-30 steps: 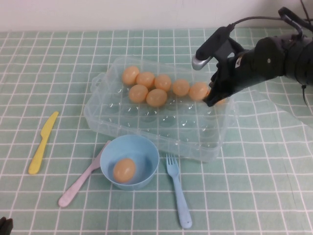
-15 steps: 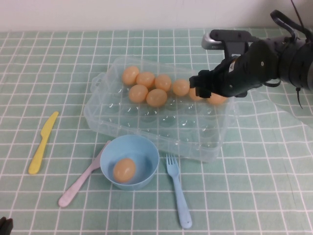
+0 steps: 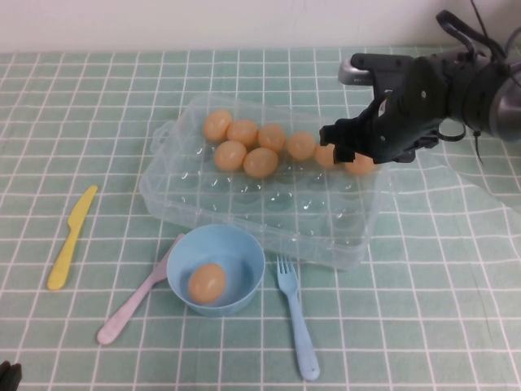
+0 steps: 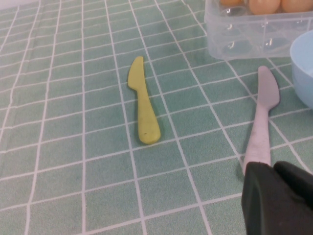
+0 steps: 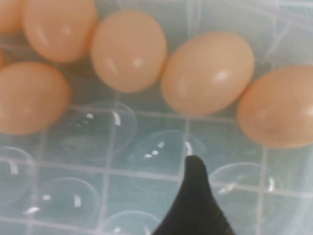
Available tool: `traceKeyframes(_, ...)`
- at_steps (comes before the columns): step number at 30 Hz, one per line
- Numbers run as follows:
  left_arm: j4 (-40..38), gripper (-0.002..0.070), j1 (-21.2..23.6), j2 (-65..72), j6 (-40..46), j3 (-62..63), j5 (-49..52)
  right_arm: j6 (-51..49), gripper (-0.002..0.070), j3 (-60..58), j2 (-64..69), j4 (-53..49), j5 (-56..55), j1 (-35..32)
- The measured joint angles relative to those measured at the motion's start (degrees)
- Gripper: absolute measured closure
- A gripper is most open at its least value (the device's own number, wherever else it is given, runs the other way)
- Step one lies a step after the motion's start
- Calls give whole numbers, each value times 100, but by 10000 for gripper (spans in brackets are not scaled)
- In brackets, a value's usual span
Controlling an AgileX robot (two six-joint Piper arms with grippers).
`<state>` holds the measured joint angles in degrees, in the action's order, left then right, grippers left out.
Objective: Take an egg out of the egg box
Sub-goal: Pick up the egg from the plastic box
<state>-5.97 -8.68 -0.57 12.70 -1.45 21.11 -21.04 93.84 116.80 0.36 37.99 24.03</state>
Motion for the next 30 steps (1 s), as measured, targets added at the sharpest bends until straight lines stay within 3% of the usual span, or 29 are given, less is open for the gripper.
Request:
traceKeyframes(6,0,675,0,0,0,0,0,0,214,546,337,-199,609,-10)
traceKeyframes(30,0,675,0,0,0,0,0,0,213,796,673,-485,435,-101)
